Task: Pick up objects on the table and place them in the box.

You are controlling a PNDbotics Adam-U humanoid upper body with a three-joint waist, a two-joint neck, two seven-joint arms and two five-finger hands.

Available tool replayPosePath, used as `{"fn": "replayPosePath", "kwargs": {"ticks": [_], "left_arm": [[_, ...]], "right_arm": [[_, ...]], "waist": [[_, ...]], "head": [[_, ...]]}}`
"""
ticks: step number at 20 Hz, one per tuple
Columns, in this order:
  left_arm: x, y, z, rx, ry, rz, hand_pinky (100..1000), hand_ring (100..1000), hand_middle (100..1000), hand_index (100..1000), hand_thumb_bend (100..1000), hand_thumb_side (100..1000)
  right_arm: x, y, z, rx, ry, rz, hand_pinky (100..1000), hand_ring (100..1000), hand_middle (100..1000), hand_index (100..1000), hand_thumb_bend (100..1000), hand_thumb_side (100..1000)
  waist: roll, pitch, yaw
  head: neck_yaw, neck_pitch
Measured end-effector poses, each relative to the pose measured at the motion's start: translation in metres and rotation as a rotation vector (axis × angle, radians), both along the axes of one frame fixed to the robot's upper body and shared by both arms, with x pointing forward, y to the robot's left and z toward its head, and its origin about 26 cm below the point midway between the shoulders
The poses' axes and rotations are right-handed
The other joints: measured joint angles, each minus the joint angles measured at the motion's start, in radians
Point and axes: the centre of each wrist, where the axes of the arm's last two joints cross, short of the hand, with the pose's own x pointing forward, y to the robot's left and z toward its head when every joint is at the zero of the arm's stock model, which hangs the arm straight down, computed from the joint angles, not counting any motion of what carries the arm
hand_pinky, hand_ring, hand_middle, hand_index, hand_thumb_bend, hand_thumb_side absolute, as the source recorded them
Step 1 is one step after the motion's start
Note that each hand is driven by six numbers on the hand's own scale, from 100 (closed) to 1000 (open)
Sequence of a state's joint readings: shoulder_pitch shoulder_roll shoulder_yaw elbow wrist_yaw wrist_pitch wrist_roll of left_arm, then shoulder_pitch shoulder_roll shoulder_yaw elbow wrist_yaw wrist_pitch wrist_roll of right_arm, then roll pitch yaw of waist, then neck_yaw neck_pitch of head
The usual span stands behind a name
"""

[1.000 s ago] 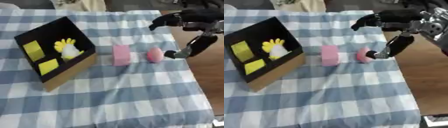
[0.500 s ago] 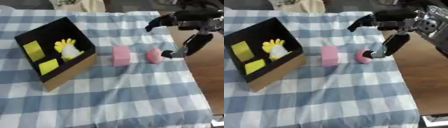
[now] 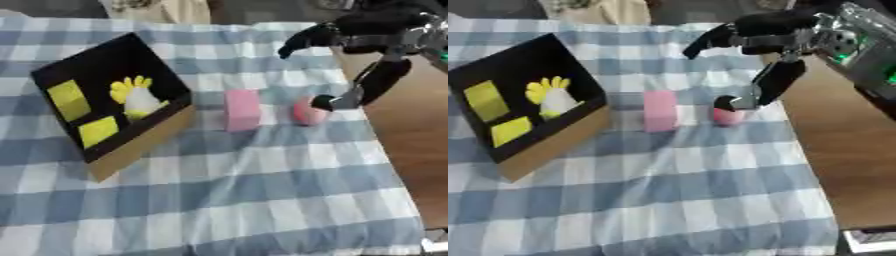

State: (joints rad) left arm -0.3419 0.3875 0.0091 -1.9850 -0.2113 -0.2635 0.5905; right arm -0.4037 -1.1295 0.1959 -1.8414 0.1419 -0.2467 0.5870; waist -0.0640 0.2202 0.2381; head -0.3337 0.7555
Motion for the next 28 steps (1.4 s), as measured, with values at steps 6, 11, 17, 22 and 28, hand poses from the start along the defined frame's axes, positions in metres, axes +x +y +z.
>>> {"fn": "replayPosePath", "kwargs": {"ticks": [6, 11, 17, 22, 28], "left_arm": [[0.0, -0.001, 0.0, 0.001, 0.001, -0.005, 762, 899, 822, 795, 521, 569], [0.0, -0.001, 0.0, -0.001, 0.001, -0.008, 761, 896, 820, 795, 524, 566], [0.0, -0.002, 0.0, -0.003, 0.001, -0.013, 761, 897, 820, 795, 526, 565], [0.0, -0.002, 0.0, -0.003, 0.002, -0.014, 761, 897, 820, 796, 527, 565], [0.0, -0.001, -0.001, -0.001, 0.005, -0.013, 761, 898, 820, 796, 528, 565]], "right_arm": [[0.011, 0.007, 0.001, 0.013, 0.015, 0.007, 1000, 1000, 891, 1000, 222, 405], [0.022, 0.008, -0.003, 0.03, 0.036, -0.008, 1000, 1000, 892, 1000, 214, 408], [0.034, 0.003, -0.01, 0.034, 0.058, -0.053, 1000, 1000, 899, 1000, 227, 418], [0.043, 0.003, -0.019, 0.017, 0.076, -0.067, 1000, 1000, 905, 1000, 244, 433], [0.048, 0.005, -0.03, -0.007, 0.096, -0.066, 1000, 1000, 908, 1000, 250, 438]], "waist": [[0.0, -0.007, 0.002], [0.0, -0.014, 0.003], [0.0, -0.024, 0.003], [0.0, -0.029, 0.003], [0.0, -0.035, 0.003]], "head": [[-0.03, 0.0], [-0.052, -0.001], [-0.068, -0.002], [-0.073, -0.002], [-0.076, -0.001]]}}
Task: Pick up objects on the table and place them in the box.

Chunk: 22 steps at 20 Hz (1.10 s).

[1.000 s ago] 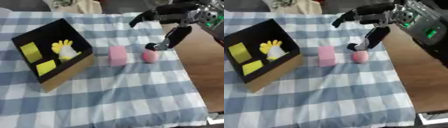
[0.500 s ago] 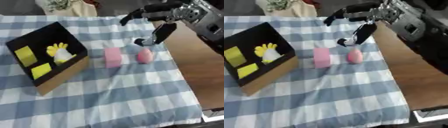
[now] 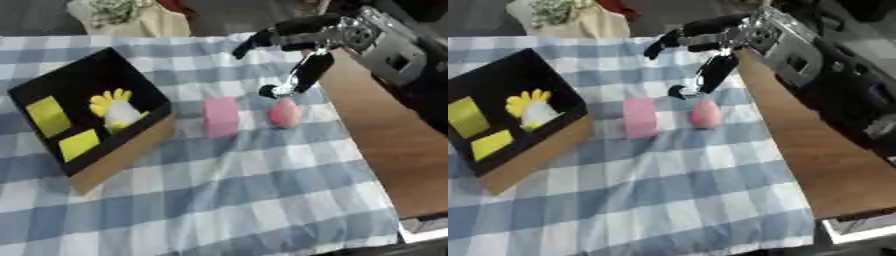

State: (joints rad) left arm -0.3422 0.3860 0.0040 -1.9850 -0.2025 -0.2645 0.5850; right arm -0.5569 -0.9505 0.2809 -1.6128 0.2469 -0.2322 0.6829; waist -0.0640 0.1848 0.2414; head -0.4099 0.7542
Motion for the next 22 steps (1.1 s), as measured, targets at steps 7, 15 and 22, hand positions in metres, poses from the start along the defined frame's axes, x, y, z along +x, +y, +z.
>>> {"fn": "replayPosePath", "kwargs": {"ticks": [7, 15, 22], "left_arm": [[0.0, 0.0, 0.0, 0.002, 0.003, 0.0, 761, 895, 818, 796, 530, 563], [0.0, 0.0, -0.002, 0.003, 0.011, -0.005, 760, 893, 816, 796, 534, 560], [-0.001, -0.001, -0.003, 0.006, 0.017, -0.007, 760, 892, 816, 796, 534, 560]], "right_arm": [[0.006, 0.004, -0.014, -0.021, 0.043, 0.004, 1000, 1000, 910, 1000, 254, 438], [0.011, 0.006, -0.03, -0.022, 0.078, -0.009, 1000, 1000, 910, 1000, 254, 439], [0.013, 0.009, -0.04, -0.035, 0.09, -0.011, 1000, 1000, 911, 1000, 262, 446]], "waist": [[0.0, -0.009, -0.004], [0.0, -0.018, -0.015], [0.0, -0.028, -0.021]], "head": [[0.0, 0.003], [0.002, 0.01], [0.005, 0.011]]}}
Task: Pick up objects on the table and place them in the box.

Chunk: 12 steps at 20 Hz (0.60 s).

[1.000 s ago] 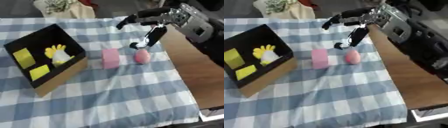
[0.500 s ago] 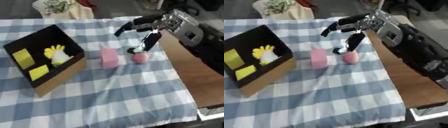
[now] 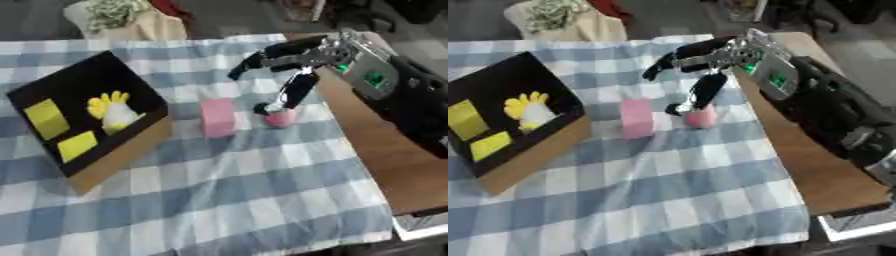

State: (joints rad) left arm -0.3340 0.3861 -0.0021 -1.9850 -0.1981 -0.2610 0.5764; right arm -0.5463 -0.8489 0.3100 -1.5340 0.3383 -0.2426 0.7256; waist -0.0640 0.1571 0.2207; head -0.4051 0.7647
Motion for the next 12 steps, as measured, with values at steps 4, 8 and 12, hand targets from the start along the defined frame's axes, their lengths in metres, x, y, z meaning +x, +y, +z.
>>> {"fn": "replayPosePath", "kwargs": {"ticks": [4, 8, 12], "left_arm": [[-0.001, 0.001, -0.002, 0.001, 0.01, 0.003, 760, 893, 816, 796, 534, 560], [-0.002, 0.002, -0.005, 0.004, 0.022, 0.007, 760, 895, 818, 797, 533, 562], [-0.002, 0.004, -0.006, 0.012, 0.029, 0.012, 760, 898, 820, 797, 530, 565]], "right_arm": [[0.003, 0.003, -0.01, 0.0, 0.015, -0.007, 1000, 1000, 911, 1000, 270, 453], [0.005, 0.006, -0.018, -0.01, 0.028, -0.011, 1000, 1000, 914, 1000, 276, 458], [0.004, 0.008, -0.023, -0.014, 0.039, -0.012, 1000, 1000, 913, 1000, 273, 451]], "waist": [[0.0, -0.009, -0.006], [0.0, -0.014, -0.013], [0.0, -0.016, -0.018]], "head": [[0.013, 0.0], [0.033, 0.0], [0.051, 0.0]]}}
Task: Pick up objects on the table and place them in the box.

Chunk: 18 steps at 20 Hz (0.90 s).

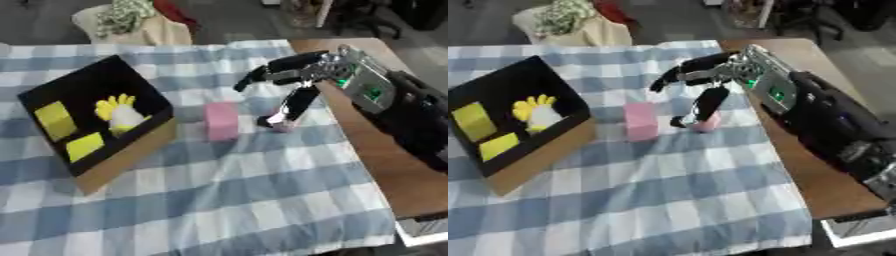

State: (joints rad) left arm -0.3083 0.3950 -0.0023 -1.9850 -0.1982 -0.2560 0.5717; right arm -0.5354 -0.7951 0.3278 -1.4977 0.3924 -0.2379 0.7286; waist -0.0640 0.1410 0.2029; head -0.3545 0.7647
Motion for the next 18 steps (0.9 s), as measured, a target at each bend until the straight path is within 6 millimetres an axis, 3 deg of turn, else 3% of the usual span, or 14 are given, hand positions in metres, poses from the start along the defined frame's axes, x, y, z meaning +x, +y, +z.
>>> {"fn": "replayPosePath", "kwargs": {"ticks": [18], "left_arm": [[0.0, 0.0, 0.0, 0.001, 0.004, 0.001, 760, 900, 822, 797, 530, 566]], "right_arm": [[0.002, 0.011, -0.01, -0.002, 0.037, 0.013, 1000, 1000, 914, 1000, 260, 430]], "waist": [[-0.002, 0.0, -0.007]], "head": [[-0.006, 0.0]]}}
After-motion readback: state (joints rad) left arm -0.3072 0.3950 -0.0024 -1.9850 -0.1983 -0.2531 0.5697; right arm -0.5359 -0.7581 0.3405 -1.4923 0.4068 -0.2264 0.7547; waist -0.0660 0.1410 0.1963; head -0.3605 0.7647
